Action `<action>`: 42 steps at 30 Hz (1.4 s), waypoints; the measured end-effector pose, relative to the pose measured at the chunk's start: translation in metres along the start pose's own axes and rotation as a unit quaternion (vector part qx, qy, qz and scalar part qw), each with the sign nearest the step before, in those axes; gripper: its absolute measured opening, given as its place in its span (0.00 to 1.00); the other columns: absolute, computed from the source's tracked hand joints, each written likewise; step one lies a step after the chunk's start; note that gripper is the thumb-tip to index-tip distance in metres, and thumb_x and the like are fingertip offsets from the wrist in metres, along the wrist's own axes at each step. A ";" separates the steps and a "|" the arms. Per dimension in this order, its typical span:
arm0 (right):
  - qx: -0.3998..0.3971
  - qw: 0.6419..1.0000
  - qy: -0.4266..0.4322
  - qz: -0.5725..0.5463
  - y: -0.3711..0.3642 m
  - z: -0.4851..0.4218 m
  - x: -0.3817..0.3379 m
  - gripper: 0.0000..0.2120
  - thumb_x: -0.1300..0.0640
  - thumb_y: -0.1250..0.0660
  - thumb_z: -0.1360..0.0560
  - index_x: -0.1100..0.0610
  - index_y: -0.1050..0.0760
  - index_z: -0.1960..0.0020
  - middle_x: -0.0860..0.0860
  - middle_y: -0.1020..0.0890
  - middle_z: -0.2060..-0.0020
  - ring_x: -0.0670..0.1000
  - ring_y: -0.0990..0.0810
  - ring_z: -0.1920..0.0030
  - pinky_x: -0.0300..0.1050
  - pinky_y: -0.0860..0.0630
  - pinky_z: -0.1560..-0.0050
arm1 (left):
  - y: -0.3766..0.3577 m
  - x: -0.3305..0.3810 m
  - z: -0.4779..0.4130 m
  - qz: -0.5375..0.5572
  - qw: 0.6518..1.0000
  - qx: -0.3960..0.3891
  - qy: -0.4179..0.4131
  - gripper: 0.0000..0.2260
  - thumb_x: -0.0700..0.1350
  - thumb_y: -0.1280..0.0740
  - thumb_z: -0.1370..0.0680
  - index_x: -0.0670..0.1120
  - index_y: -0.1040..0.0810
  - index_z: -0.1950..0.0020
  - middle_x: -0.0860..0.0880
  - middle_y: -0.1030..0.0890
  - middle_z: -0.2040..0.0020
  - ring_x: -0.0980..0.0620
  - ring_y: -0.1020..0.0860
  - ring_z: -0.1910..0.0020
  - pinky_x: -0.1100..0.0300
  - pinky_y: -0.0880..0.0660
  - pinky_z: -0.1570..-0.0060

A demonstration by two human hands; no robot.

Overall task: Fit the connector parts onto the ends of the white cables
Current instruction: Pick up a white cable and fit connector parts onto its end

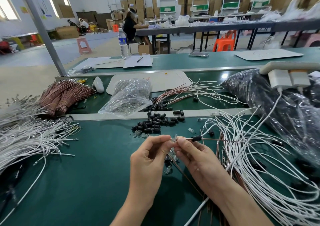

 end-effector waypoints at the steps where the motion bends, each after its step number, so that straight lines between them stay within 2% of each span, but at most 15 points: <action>1: -0.001 1.000 -0.001 -0.001 0.000 0.000 0.000 0.07 0.57 0.26 0.34 0.59 0.13 0.59 0.55 0.13 0.59 0.46 0.15 0.60 0.35 0.20 0.58 | 0.000 0.001 0.000 -0.003 1.000 -0.001 -0.003 0.05 0.45 0.27 0.27 0.50 0.15 0.52 0.51 0.13 0.56 0.52 0.15 0.54 0.66 0.21 0.53; 9: -0.002 1.000 -0.004 0.012 -0.001 0.001 0.001 0.07 0.56 0.25 0.35 0.58 0.13 0.59 0.55 0.14 0.60 0.46 0.15 0.60 0.35 0.20 0.58 | 0.001 -0.002 0.000 0.002 1.000 -0.001 -0.002 0.05 0.42 0.28 0.26 0.47 0.15 0.51 0.51 0.13 0.56 0.53 0.15 0.54 0.67 0.22 0.53; 12: -0.001 1.000 0.002 0.021 0.000 0.001 0.000 0.07 0.56 0.25 0.35 0.57 0.13 0.59 0.55 0.14 0.60 0.46 0.15 0.60 0.34 0.20 0.58 | 0.000 -0.002 0.000 -0.001 1.000 -0.002 -0.005 0.05 0.45 0.28 0.27 0.49 0.15 0.52 0.51 0.13 0.56 0.53 0.15 0.54 0.66 0.21 0.53; 15: -0.003 0.999 0.009 0.035 0.000 0.001 -0.001 0.09 0.55 0.24 0.36 0.58 0.13 0.58 0.55 0.14 0.59 0.46 0.15 0.60 0.35 0.20 0.58 | -0.001 -0.004 0.000 -0.012 1.000 -0.006 -0.010 0.05 0.43 0.27 0.26 0.51 0.15 0.53 0.51 0.13 0.56 0.52 0.15 0.53 0.64 0.21 0.52; 21: -0.010 1.000 0.008 0.028 -0.002 0.000 0.000 0.10 0.55 0.23 0.38 0.58 0.13 0.58 0.54 0.14 0.61 0.46 0.16 0.61 0.35 0.20 0.58 | -0.003 -0.004 -0.001 -0.018 1.000 -0.022 -0.012 0.07 0.45 0.28 0.25 0.54 0.15 0.49 0.53 0.13 0.53 0.53 0.15 0.51 0.63 0.21 0.50; 26: -0.012 1.000 -0.004 0.020 -0.002 -0.001 -0.002 0.07 0.57 0.25 0.35 0.59 0.13 0.60 0.55 0.15 0.61 0.47 0.16 0.61 0.36 0.19 0.58 | -0.008 0.003 -0.003 -0.104 0.989 -0.078 -0.072 0.11 0.47 0.29 0.24 0.55 0.19 0.42 0.57 0.15 0.50 0.55 0.16 0.49 0.65 0.22 0.49; 31: -0.017 0.998 -0.020 0.050 -0.004 -0.001 0.002 0.07 0.57 0.25 0.36 0.59 0.13 0.60 0.56 0.15 0.61 0.47 0.16 0.62 0.36 0.20 0.60 | -0.003 0.010 -0.004 -0.191 0.969 -0.073 -0.138 0.08 0.46 0.29 0.23 0.55 0.19 0.45 0.61 0.16 0.51 0.60 0.16 0.52 0.68 0.22 0.51; 37: -0.044 0.995 -0.053 0.071 -0.008 0.002 0.007 0.06 0.57 0.26 0.34 0.58 0.15 0.60 0.57 0.16 0.59 0.48 0.16 0.61 0.38 0.18 0.58 | -0.007 0.017 -0.001 -0.253 0.942 -0.106 -0.193 0.09 0.44 0.27 0.23 0.55 0.21 0.45 0.60 0.18 0.51 0.61 0.18 0.52 0.67 0.22 0.52; 42: -0.045 0.994 -0.064 0.074 -0.008 0.004 0.010 0.12 0.55 0.25 0.35 0.61 0.18 0.54 0.57 0.16 0.58 0.49 0.17 0.60 0.40 0.18 0.57 | -0.008 0.017 0.001 -0.273 0.937 -0.114 -0.186 0.05 0.52 0.33 0.22 0.57 0.24 0.47 0.60 0.20 0.53 0.56 0.19 0.56 0.61 0.22 0.57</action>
Point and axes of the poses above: each hand's wrist, its own z-axis away from the middle knuckle, its own y-axis out of the back of the hand, x = y × z, the point moved 10 cm from there along -z, towards the middle knuckle
